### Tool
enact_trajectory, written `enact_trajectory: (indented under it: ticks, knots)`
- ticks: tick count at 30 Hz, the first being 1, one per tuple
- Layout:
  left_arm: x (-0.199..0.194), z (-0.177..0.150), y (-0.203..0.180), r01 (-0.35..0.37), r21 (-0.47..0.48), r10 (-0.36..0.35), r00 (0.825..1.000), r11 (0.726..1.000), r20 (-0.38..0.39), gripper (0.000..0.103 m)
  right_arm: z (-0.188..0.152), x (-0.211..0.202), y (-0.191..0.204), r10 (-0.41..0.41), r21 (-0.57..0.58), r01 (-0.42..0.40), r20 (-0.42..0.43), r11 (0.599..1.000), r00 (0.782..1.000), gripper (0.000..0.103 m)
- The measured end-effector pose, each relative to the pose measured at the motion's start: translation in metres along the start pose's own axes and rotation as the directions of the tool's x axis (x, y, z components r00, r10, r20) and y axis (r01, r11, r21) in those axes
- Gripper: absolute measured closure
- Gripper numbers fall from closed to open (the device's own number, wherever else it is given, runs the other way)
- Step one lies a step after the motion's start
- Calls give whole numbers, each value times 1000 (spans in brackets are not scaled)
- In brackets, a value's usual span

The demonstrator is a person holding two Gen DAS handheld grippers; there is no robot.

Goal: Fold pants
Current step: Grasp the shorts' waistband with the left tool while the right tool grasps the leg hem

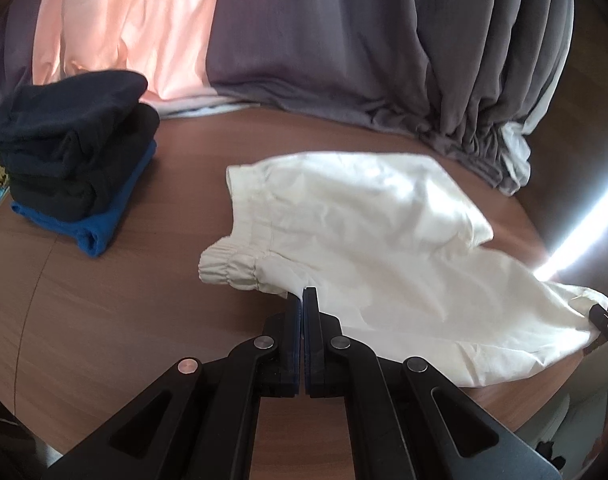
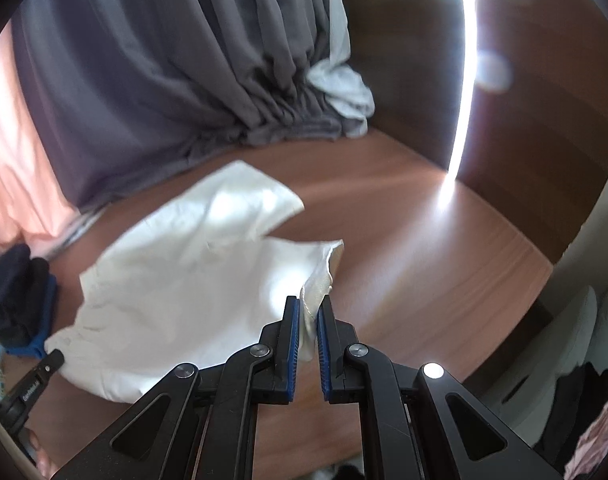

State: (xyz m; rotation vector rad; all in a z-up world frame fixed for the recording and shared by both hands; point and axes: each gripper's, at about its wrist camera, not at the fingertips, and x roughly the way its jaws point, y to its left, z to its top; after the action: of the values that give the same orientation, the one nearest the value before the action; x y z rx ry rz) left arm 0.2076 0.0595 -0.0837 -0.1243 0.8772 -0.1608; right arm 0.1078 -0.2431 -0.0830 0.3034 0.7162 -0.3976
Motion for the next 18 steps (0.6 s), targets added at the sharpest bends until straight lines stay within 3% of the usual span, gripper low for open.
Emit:
enact_trajectory:
  ticks: [7, 18]
  knots:
    - [-10, 27, -2, 1, -2, -1, 996, 1000, 86, 100, 24, -3, 10, 38, 0, -38, 96, 999, 995, 95]
    - [-5, 67, -11, -19, -5, 20, 987, 1000, 159, 100, 73, 23, 25, 100, -26, -97, 193, 995, 976, 95]
